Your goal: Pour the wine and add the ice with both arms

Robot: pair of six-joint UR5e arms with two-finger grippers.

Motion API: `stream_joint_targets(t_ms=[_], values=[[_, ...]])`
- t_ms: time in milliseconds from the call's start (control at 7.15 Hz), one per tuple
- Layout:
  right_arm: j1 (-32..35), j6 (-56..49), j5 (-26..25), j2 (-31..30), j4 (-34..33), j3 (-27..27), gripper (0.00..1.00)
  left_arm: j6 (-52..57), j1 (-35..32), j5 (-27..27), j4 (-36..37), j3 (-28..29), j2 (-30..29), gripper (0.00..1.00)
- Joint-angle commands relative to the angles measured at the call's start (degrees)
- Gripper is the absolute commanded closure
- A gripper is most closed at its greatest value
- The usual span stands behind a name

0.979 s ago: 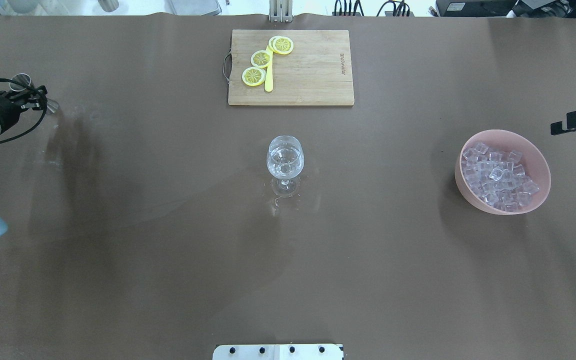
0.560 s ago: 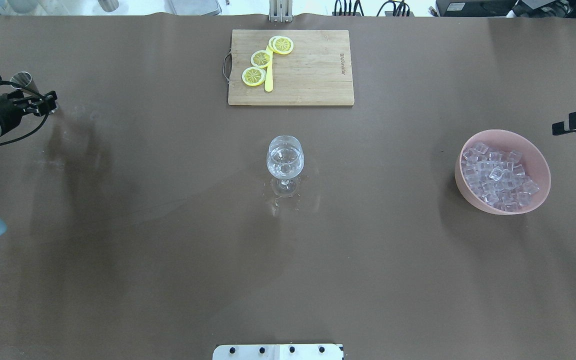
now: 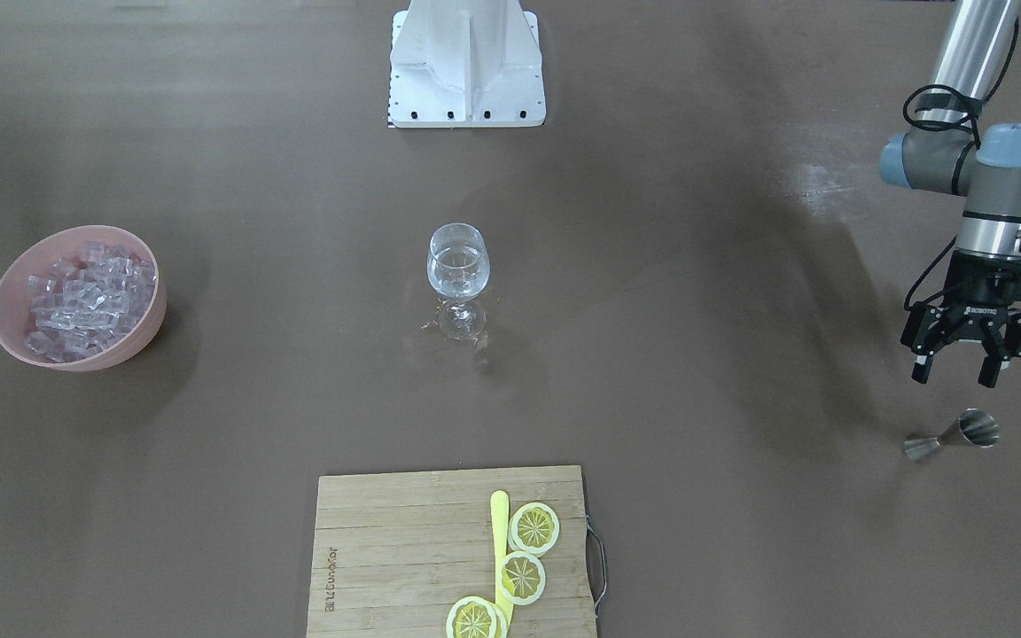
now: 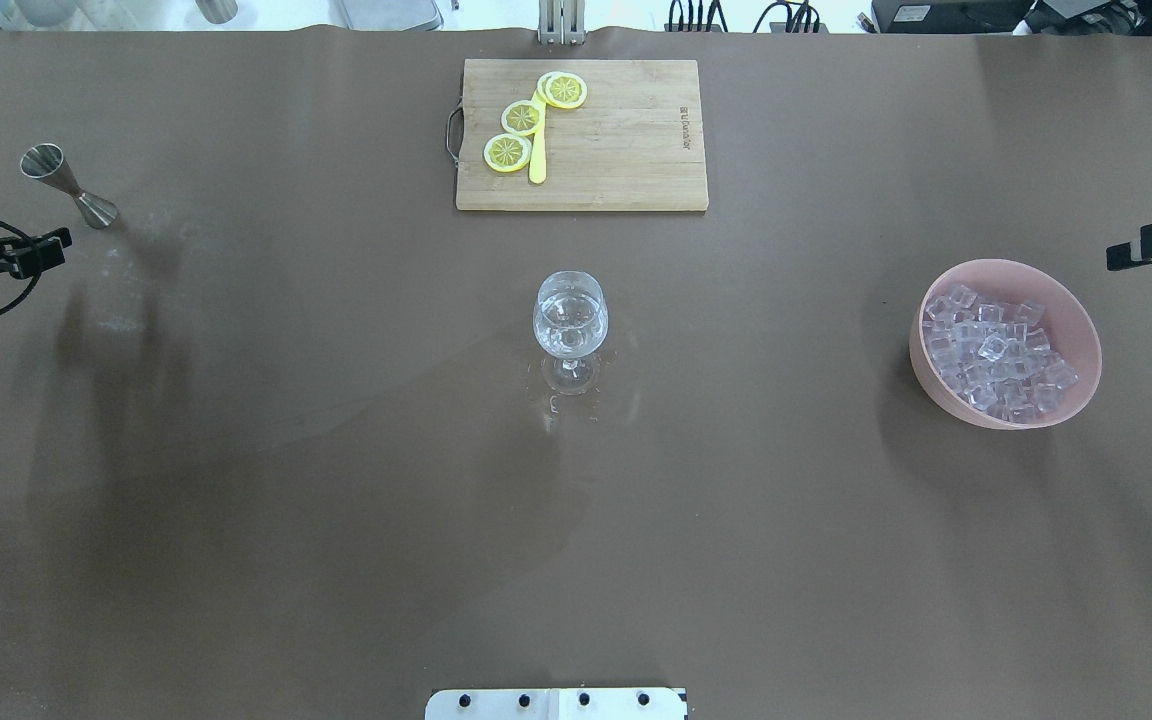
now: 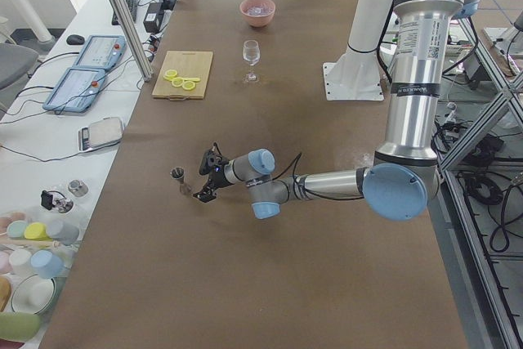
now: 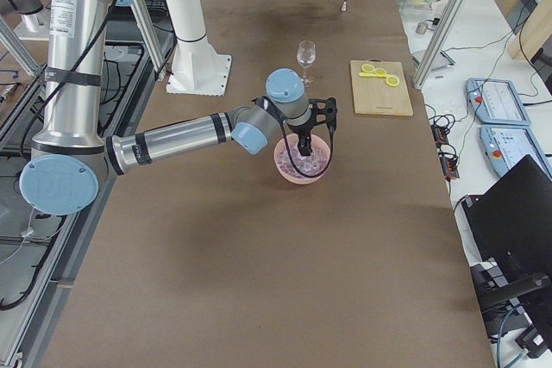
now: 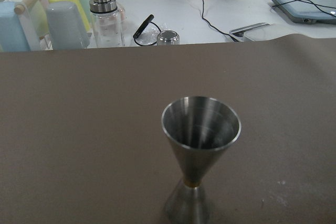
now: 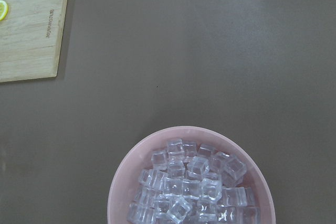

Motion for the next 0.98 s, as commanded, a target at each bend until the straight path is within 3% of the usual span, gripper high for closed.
stream_joint_targets(t_ms=[0,140,280,420,840], values=[[-1.5,1.3,-2.7,0.5,-0.9,0.0,0.01,-0.1,-5.7,-15.7,4.5,-4.8,1.9,0.01],[-4.3,2.7,-5.0,0.5,-0.9,0.0,0.01,0.0,-11.9,-26.2,9.5,-6.7,1.6,0.01],[-7.8,3.0,-7.4,0.2,-0.9,-0.1,0.02,0.1,-14.6,-30.1,10.1,-7.7,1.9,0.01],[-12.3,3.0,-11.0,0.2,-1.1,-1.1,0.03,0.1,-14.7,-30.2,10.1,-8.1,2.2,0.01],[-16.0,3.0,-12.0,2.4,-1.5,-7.1,0.17,0.1,-14.7,-30.2,10.1,-8.0,2.1,0.01]])
